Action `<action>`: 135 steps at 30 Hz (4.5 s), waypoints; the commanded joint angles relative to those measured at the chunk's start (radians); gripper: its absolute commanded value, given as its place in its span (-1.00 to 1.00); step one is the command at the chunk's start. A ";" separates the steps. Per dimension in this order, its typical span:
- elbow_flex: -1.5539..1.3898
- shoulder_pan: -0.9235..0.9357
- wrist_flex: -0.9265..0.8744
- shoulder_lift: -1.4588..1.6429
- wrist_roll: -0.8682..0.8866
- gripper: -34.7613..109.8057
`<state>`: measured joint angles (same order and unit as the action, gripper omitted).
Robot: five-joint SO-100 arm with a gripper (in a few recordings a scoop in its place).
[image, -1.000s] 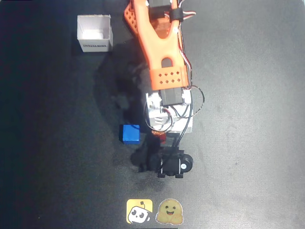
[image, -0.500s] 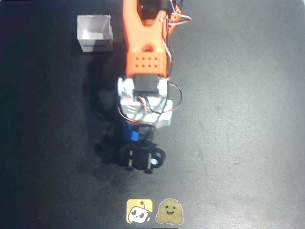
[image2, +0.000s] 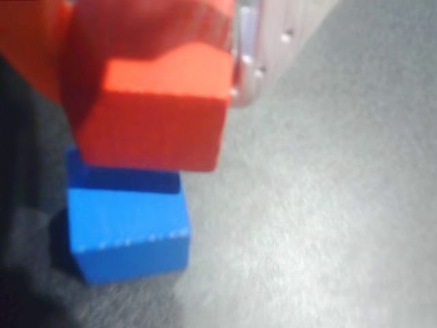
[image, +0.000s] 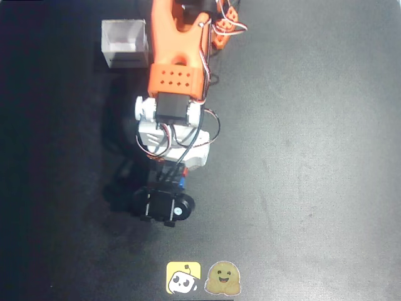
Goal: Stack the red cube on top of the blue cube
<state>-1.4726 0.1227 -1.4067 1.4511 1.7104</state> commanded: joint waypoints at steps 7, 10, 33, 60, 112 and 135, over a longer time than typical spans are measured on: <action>0.038 0.003 0.049 -0.023 0.003 -0.52; 0.038 0.005 0.055 -0.032 0.000 -0.52; 0.023 0.020 0.104 -0.075 0.000 -0.52; -0.037 0.034 0.103 -0.064 -0.098 -0.52; 0.003 0.005 0.127 -0.023 -0.222 -0.18; -0.407 -0.095 0.158 0.584 -0.212 -0.52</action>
<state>-1.6536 0.0291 -1.3223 1.8254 1.4834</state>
